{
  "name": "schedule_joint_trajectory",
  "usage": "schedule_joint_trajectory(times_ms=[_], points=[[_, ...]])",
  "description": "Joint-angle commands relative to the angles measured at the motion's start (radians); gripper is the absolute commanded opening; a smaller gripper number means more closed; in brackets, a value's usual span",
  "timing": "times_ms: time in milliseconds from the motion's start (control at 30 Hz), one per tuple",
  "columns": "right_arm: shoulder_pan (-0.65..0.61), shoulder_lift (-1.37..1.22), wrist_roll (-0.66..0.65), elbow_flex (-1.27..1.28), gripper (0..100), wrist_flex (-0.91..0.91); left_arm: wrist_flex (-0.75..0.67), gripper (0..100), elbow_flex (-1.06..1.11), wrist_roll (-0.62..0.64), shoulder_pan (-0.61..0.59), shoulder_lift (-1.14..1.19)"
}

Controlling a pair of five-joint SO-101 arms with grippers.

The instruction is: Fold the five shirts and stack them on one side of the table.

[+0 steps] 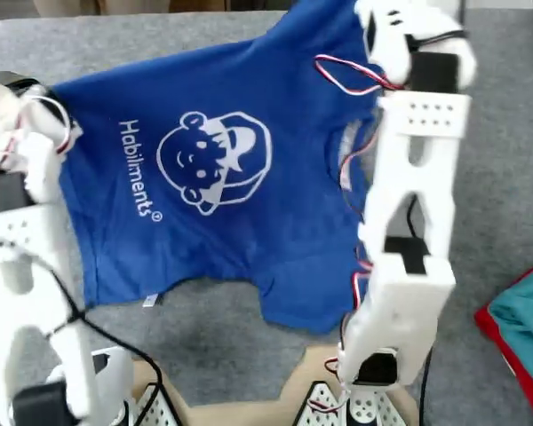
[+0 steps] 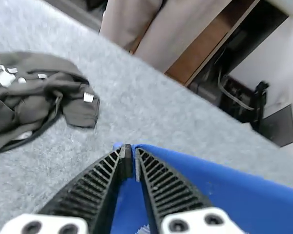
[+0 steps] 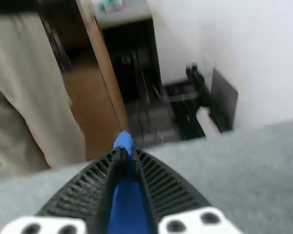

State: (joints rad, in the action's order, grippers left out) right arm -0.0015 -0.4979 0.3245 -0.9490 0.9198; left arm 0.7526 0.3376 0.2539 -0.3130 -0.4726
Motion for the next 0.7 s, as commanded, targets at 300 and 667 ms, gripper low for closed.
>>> schedule_joint_trajectory(times_ms=[300, 667], points=[[-0.002, -0.094, -0.015, -0.209, 0.5, 0.269, -0.023, 2, 0.0, -0.005, -0.006, 0.216], [-0.004, -0.094, -0.078, -0.496, 0.5, 0.807, 0.428, 2, -0.203, -0.054, -0.002, 0.217]])
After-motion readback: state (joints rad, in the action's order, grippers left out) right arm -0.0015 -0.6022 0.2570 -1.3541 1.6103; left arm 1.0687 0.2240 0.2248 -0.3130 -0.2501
